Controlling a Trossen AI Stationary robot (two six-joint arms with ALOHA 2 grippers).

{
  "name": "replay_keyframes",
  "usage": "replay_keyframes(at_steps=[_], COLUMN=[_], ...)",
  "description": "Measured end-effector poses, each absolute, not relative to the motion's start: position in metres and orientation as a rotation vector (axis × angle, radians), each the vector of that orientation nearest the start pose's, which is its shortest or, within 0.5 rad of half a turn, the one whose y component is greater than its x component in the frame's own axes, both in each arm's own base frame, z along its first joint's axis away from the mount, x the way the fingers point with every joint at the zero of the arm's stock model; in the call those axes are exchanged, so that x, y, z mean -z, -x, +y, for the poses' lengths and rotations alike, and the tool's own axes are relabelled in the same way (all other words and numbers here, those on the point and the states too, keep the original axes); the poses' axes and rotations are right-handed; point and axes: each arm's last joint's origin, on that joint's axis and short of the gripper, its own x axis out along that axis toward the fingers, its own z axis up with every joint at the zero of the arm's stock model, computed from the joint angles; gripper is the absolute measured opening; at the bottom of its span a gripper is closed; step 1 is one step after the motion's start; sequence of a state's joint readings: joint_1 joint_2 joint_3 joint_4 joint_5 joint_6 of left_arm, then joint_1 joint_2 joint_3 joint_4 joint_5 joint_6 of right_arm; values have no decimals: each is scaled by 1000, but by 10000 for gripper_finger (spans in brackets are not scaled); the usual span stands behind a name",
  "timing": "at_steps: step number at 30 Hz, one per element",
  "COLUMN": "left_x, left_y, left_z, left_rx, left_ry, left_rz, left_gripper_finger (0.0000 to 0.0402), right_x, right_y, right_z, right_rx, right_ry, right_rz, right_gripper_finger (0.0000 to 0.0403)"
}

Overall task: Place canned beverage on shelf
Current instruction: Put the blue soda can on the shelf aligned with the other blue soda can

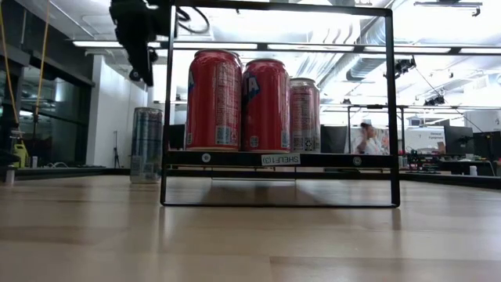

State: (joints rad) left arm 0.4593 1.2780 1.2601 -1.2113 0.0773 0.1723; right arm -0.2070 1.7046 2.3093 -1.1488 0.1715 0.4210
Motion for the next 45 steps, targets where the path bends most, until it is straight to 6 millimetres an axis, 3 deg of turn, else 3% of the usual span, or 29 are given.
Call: replay_keyframes(at_steps=[10,30,36,45], left_x=[-294,-256,-249,-242], left_y=[-228,-230,-231,-230], left_z=[101,99,100,99], left_rx=[-42,188,184,183], left_ry=[-113,-431,-443,-435], left_rz=[1378,1402,1386,1395], left_gripper_finger=[320,319,317,248], right_x=[-504,-504,-504,-504], right_y=[-298,-298,-298,-298], right_z=[-67,-67,-67,-67], right_rx=[475,471,471,471], right_ry=[-413,-398,-396,-396], right_rz=[463,466,466,466], right_gripper_finger=[243,243,243,243])
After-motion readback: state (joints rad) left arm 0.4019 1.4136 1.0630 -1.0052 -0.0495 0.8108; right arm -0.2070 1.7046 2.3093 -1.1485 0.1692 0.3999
